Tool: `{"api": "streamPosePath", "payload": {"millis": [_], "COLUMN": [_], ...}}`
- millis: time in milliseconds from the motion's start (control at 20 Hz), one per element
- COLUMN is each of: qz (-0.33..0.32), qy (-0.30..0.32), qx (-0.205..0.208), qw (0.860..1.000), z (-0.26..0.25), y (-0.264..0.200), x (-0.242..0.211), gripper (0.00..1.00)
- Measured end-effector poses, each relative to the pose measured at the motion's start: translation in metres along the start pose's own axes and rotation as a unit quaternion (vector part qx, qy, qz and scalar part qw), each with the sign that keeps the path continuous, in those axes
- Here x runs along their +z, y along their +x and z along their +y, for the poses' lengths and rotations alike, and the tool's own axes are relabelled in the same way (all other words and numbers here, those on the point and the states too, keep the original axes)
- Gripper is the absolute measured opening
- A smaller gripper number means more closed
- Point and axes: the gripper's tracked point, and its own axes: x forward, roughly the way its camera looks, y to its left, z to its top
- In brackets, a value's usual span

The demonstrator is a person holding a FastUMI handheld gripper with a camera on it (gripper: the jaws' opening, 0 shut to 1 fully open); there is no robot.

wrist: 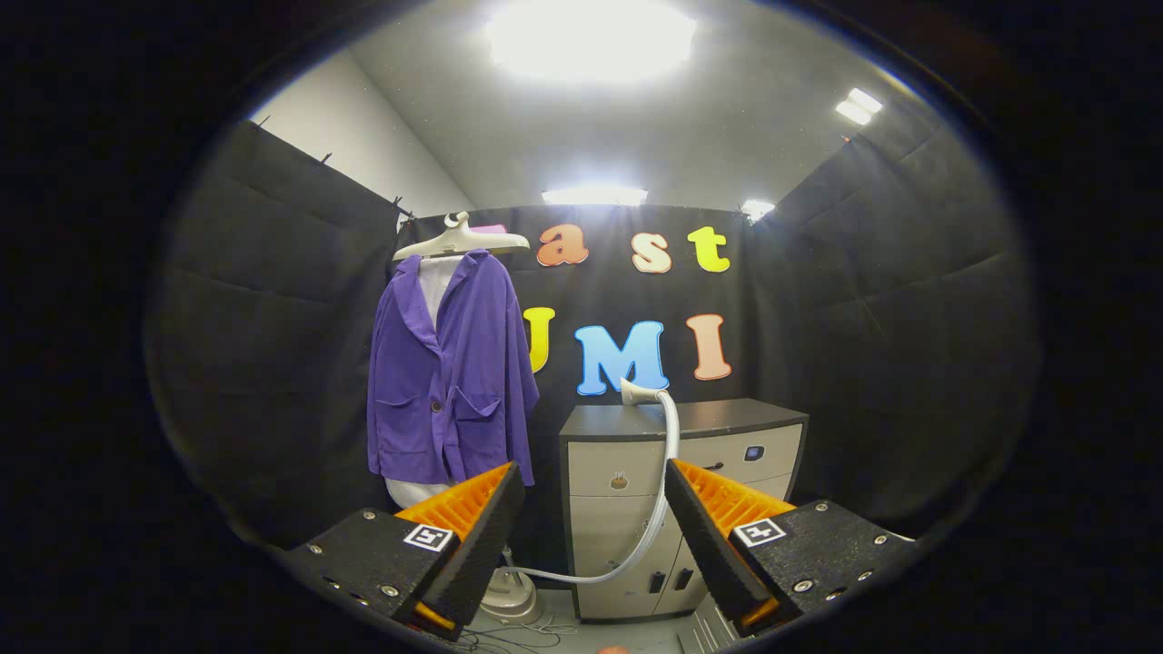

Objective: Iron the clothes twice with a garment steamer, once on the left side and once on the right side.

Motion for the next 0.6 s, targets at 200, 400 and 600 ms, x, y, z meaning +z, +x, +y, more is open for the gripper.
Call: {"api": "streamPosePath", "payload": {"millis": [200,400,600], "qz": [0.002,-0.005,0.000], "qy": [0.001,-0.005,-0.012], "qx": [-0.001,0.001,0.006], "qw": [1.000,1.000,1.000], "z": [0.001,-0.002,-0.019], "y": [0.002,0.012,0.042], "x": [0.002,0.007,0.017], "gripper": [0.96,0.96,0.96]}}
